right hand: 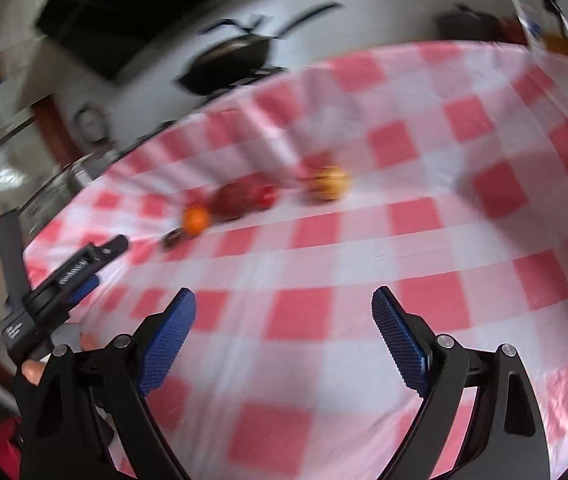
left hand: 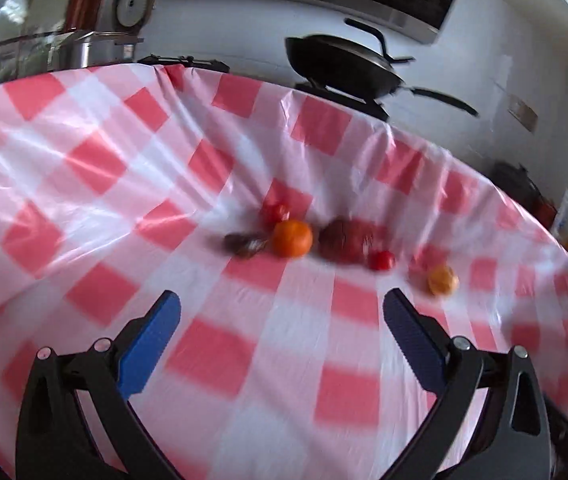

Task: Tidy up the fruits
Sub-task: 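Move both open tools back over the fruit cluster, then grasp a second striped yellow fruit with the right tool while the left tool grasps a dark brown fruit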

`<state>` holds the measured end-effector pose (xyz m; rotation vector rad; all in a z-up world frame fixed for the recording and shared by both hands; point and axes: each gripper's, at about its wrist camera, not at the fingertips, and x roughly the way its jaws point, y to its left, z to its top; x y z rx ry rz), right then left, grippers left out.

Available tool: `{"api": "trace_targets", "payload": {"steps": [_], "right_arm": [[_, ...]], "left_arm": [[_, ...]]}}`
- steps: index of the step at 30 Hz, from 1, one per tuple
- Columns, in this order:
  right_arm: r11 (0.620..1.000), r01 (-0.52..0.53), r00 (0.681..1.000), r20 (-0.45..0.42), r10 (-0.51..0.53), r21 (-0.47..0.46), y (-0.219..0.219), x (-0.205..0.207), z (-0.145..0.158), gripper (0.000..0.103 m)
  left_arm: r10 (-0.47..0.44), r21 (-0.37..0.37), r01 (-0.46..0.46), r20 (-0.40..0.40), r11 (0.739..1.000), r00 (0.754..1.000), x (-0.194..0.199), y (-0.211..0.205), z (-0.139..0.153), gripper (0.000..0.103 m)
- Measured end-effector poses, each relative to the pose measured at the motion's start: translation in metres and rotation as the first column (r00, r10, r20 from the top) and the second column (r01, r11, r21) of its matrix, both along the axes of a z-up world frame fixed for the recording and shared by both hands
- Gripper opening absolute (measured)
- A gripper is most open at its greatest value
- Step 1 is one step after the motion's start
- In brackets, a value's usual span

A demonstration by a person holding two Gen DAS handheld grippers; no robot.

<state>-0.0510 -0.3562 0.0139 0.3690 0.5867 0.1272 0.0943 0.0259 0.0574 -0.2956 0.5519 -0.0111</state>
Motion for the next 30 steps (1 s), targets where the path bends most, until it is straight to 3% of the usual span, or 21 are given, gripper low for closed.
{"api": "trace_targets", "payload": {"steps": [5, 8, 11, 15, 21, 25, 26, 28, 30], "right_arm": [[0.995, 0.096, 0.992, -0.081, -0.094, 0.027, -0.022, 0.046, -0.019, 0.087], [0.992, 0.119, 0.989, -0.086, -0.121, -0.032, -0.017, 0.074, -0.020, 0.087], [0.987, 0.142, 0.983, -0.108, -0.150, -0.075, -0.008, 0.112, -0.022, 0.087], [0.974, 0.210, 0.960, -0.171, -0.222, -0.088, 0.005, 0.166, -0.027, 0.087], [0.920, 0.301, 0.911, -0.208, -0.355, -0.253, 0.033, 0.225, -0.028, 0.073], [0.878, 0.324, 0.872, -0.248, -0.421, -0.353, 0.044, 0.247, -0.036, 0.051], [0.877, 0.327, 0.873, -0.243, -0.424, -0.353, 0.045, 0.247, -0.036, 0.044], [0.881, 0.326, 0.876, -0.240, -0.417, -0.343, 0.043, 0.241, -0.036, 0.044], [0.922, 0.302, 0.904, -0.234, -0.358, -0.244, 0.035, 0.223, -0.038, 0.044]], "left_arm": [[0.048, -0.129, -0.043, 0.035, 0.991, 0.998, 0.018, 0.008, -0.009, 0.102], [0.027, -0.220, -0.019, 0.031, 0.975, 0.999, 0.019, 0.028, -0.012, 0.101], [0.094, -0.272, -0.074, 0.060, 0.960, 0.994, 0.015, 0.051, -0.014, 0.101], [0.134, -0.338, -0.122, 0.012, 0.933, 0.991, 0.021, 0.073, -0.024, 0.101], [0.159, -0.358, -0.153, -0.014, 0.921, 0.987, 0.023, 0.084, -0.029, 0.101], [0.140, -0.330, -0.138, -0.017, 0.934, 0.990, 0.023, 0.079, -0.028, 0.101], [0.137, -0.322, -0.135, -0.018, 0.937, 0.990, 0.024, 0.078, -0.027, 0.101], [0.129, -0.313, -0.128, -0.020, 0.941, 0.991, 0.023, 0.077, -0.027, 0.101], [0.128, -0.307, -0.129, -0.023, 0.943, 0.991, 0.023, 0.076, -0.027, 0.101]]}}
